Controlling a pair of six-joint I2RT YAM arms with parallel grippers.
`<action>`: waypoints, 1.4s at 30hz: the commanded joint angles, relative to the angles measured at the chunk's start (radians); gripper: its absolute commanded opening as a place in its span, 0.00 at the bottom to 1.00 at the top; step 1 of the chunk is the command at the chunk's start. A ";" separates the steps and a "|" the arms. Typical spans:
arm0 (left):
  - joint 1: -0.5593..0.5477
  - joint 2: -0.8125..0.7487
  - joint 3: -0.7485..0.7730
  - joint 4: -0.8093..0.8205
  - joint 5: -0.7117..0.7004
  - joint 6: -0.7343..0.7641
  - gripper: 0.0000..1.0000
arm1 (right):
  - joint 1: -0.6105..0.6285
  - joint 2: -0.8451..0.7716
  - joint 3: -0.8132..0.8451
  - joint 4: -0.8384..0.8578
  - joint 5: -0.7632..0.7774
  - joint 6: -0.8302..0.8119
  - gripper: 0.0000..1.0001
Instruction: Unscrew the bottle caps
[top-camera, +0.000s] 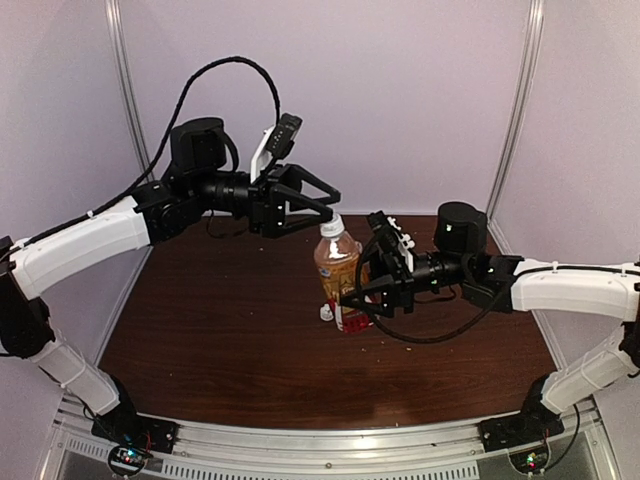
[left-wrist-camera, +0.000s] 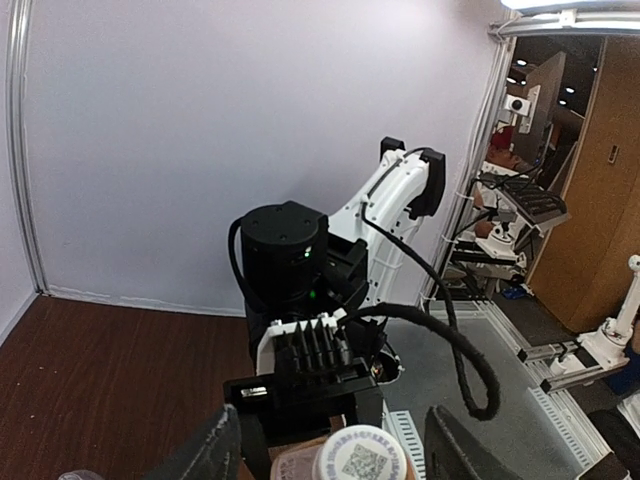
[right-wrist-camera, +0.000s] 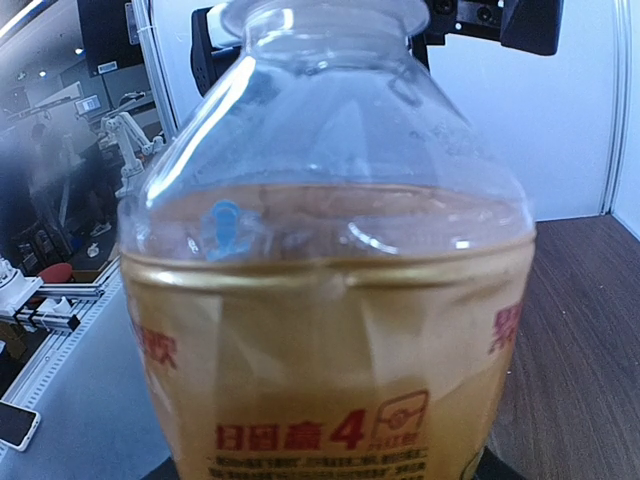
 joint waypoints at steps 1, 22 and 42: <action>-0.004 0.026 -0.009 0.069 0.039 -0.003 0.61 | -0.005 0.017 0.032 0.036 -0.035 0.020 0.37; -0.025 0.043 -0.037 0.085 0.061 -0.017 0.46 | -0.017 0.011 0.026 0.047 -0.022 0.031 0.37; -0.072 0.033 0.025 -0.136 -0.533 -0.245 0.00 | -0.028 -0.063 0.020 -0.134 0.486 -0.130 0.36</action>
